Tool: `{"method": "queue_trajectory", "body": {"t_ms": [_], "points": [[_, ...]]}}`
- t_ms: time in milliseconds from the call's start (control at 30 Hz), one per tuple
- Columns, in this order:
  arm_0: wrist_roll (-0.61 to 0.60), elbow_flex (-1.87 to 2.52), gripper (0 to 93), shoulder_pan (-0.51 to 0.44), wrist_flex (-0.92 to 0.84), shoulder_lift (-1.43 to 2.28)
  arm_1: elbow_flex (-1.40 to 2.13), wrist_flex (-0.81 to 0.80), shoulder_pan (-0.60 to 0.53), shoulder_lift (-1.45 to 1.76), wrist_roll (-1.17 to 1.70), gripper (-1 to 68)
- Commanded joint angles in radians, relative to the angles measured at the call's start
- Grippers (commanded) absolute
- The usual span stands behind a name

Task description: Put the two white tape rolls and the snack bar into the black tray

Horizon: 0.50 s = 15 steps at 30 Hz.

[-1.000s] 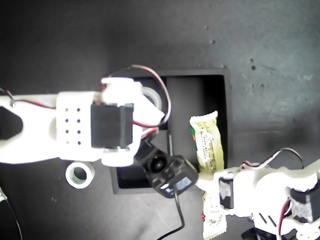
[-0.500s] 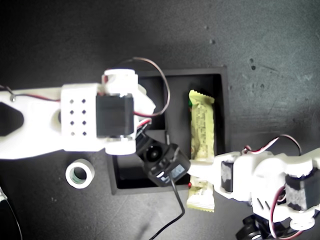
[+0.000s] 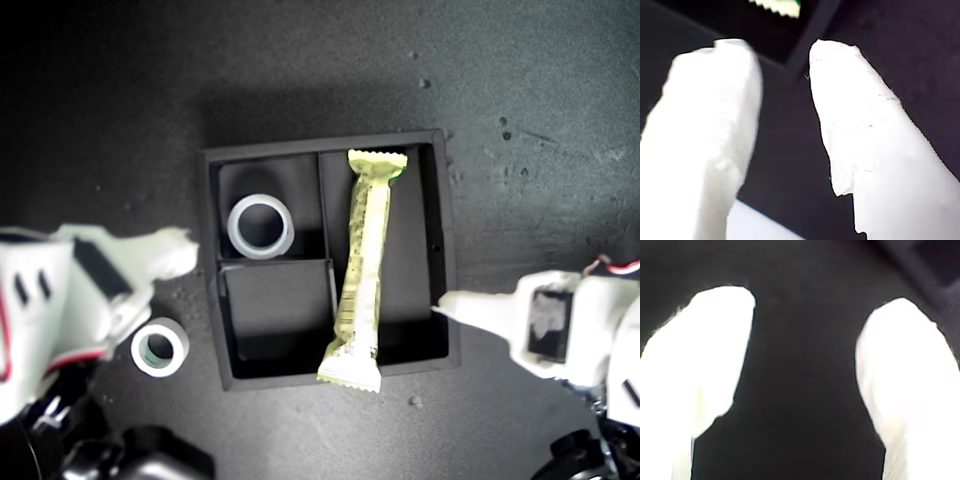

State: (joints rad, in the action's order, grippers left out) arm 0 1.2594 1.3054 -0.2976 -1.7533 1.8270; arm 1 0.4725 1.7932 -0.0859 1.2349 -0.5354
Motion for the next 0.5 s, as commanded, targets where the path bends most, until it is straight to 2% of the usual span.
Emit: {"method": "queue_trajectory", "body": {"t_ms": [0,100,233,467], "points": [[0.173,0.187,15.5,-0.164,0.164,0.052,0.172,0.008,0.02,0.305,-0.218,-0.3],[0.267,0.259,15.5,-0.256,0.291,-0.025,0.347,0.006,0.032,0.505,-0.336,-0.3],[0.342,0.262,15.4,-0.328,0.394,-0.141,0.62,-0.038,0.046,0.759,-0.465,-0.3],[0.393,0.284,15.5,-0.344,0.468,-0.249,1.112,-0.249,0.029,1.135,-0.555,-0.4]]}}
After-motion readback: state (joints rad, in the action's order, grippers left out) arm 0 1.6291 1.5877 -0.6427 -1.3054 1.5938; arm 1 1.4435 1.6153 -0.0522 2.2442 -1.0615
